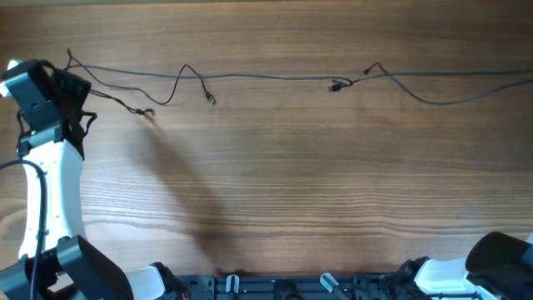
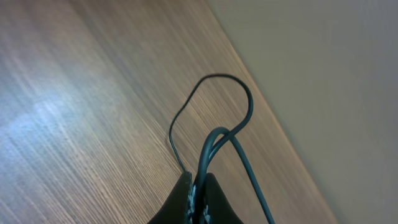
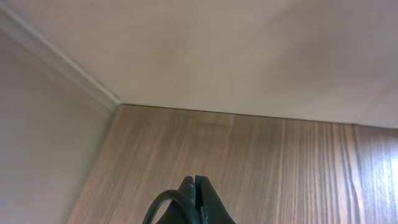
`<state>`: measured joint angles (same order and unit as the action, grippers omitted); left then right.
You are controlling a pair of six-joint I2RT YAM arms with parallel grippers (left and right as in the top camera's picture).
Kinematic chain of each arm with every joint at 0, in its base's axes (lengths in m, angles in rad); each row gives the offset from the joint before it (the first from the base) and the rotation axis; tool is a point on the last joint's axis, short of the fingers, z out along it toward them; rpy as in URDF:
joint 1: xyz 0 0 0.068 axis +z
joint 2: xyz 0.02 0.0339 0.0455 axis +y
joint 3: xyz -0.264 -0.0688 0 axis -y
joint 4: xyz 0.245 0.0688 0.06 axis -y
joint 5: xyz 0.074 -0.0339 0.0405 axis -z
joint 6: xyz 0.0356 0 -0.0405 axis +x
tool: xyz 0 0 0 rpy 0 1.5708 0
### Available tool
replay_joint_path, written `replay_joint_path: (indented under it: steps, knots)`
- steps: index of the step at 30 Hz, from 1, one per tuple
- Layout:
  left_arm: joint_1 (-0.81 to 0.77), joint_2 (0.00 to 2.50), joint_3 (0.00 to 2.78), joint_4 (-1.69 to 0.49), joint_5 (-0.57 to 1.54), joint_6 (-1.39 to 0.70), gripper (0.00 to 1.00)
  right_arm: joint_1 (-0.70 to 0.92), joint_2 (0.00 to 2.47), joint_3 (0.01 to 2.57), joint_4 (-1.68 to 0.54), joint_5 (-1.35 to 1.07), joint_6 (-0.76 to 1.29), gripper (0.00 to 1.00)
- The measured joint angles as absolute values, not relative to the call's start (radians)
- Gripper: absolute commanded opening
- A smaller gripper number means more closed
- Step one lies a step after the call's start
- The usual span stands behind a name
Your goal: Untangle cables
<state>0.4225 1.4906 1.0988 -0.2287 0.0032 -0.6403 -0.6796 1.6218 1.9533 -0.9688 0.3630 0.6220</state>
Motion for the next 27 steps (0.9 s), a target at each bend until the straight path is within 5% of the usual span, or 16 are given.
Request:
replay_joint_path:
  steps: [9,14,21,23,27]
  knots:
    - [0.498,1.491,1.099,-0.186,0.01,-0.74,0.04,-0.799,1.622,1.953,-0.985,0.29,0.667,0.04]
    - [0.443,1.491,1.098,-0.049,0.199,-0.751,0.04,-0.772,1.622,1.953,-0.859,-0.016,0.59,0.04]
    - [0.148,1.49,1.099,-0.08,0.5,-0.65,0.04,-0.559,1.624,1.955,-0.894,-0.607,0.313,0.04]
    - [0.072,1.49,1.099,-0.132,0.519,-0.59,0.19,-0.472,1.624,1.955,-0.962,-0.684,0.225,0.04]
    - [-0.017,1.49,1.099,-0.234,0.509,-0.497,0.25,-0.343,1.624,1.956,-1.074,-0.673,0.121,0.04]
